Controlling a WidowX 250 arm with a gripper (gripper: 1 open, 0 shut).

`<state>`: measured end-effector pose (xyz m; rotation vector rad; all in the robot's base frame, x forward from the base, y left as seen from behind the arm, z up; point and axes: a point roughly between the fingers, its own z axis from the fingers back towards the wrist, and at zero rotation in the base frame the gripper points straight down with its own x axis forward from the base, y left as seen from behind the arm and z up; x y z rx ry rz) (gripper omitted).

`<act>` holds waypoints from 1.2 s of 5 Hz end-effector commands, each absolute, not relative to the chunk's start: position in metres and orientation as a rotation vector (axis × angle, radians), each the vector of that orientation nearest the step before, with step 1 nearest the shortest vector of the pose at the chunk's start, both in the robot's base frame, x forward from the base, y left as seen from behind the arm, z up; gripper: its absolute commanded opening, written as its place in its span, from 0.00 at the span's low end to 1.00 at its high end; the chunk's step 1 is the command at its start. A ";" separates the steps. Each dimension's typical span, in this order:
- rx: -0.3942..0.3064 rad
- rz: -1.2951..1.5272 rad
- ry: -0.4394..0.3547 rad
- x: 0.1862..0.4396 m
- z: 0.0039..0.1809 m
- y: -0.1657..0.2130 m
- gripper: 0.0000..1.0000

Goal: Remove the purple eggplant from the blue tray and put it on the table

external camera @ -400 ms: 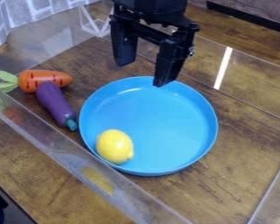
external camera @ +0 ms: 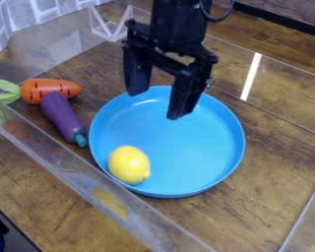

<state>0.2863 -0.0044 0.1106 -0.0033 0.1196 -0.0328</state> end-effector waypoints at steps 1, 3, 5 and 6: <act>-0.006 0.017 0.064 0.286 0.126 -0.003 1.00; -0.008 0.050 0.074 0.285 0.129 -0.007 1.00; -0.008 0.010 0.085 0.285 0.124 0.003 1.00; -0.007 -0.023 0.092 0.284 0.115 0.007 1.00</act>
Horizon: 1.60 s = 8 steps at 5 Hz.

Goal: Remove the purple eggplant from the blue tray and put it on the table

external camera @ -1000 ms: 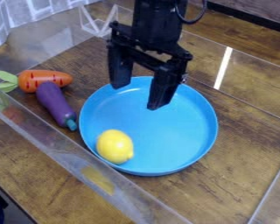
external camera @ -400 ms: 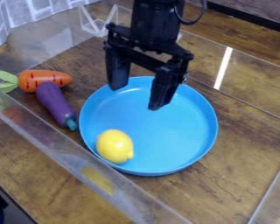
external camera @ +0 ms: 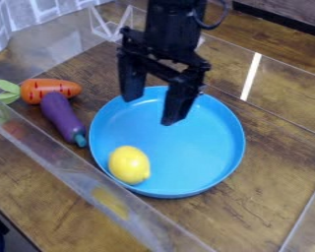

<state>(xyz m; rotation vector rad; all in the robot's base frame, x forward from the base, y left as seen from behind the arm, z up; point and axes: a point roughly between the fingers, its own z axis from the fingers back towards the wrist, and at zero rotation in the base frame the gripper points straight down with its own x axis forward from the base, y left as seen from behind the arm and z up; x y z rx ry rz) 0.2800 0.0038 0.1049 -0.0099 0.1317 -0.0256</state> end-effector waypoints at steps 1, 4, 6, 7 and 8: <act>-0.004 -0.014 0.089 0.277 0.108 0.024 1.00; 0.029 -0.154 0.028 0.258 0.093 0.101 1.00; 0.061 -0.209 0.006 0.264 0.066 0.135 1.00; 0.075 -0.194 0.001 0.265 0.050 0.153 1.00; 0.074 -0.158 0.007 0.266 0.034 0.155 1.00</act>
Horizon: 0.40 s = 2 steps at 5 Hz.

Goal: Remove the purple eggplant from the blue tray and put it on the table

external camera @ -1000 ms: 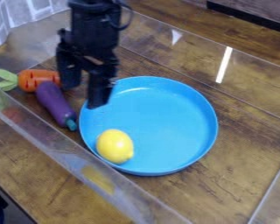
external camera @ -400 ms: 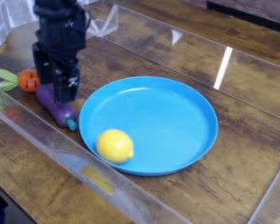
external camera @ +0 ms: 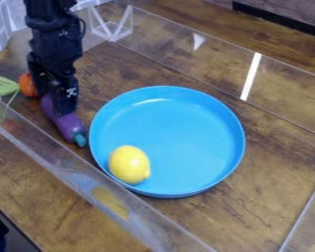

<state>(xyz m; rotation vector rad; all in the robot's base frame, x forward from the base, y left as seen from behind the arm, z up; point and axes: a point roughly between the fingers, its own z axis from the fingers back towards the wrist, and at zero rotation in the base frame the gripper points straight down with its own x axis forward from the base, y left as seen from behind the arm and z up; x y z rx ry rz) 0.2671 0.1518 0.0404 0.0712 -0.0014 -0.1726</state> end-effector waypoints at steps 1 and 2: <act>0.074 -0.116 0.013 0.267 0.016 0.156 1.00; 0.074 -0.076 0.021 0.267 -0.003 0.159 0.00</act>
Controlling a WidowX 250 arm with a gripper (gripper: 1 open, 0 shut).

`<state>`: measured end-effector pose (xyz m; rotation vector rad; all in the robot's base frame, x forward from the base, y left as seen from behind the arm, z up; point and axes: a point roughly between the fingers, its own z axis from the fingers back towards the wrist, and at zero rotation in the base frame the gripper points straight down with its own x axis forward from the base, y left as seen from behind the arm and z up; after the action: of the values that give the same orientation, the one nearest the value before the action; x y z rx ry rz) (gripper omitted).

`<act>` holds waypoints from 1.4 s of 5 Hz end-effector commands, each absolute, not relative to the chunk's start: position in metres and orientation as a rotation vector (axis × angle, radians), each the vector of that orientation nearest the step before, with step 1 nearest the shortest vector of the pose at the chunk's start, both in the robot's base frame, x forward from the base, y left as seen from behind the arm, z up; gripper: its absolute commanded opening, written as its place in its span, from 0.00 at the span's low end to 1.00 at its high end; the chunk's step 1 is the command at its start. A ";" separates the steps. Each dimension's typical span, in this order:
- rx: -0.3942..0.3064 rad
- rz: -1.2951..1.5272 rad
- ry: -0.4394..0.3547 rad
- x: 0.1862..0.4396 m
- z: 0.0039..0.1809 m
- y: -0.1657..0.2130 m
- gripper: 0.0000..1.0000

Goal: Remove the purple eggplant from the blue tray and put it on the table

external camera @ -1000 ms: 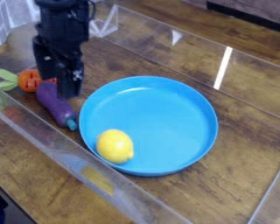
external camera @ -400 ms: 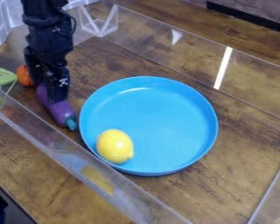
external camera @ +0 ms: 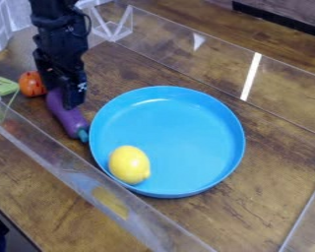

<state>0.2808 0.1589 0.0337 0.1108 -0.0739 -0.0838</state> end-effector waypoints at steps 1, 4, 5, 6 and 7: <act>0.073 -0.063 0.024 0.269 -0.018 0.167 0.00; 0.080 -0.006 0.010 0.281 0.019 0.146 1.00; 0.086 0.060 -0.002 0.281 0.024 0.134 1.00; 0.092 0.126 -0.017 0.280 0.026 0.123 1.00; 0.102 0.225 -0.044 0.287 0.043 0.130 1.00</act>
<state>0.2732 0.1256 0.0202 0.0775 0.0363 0.2247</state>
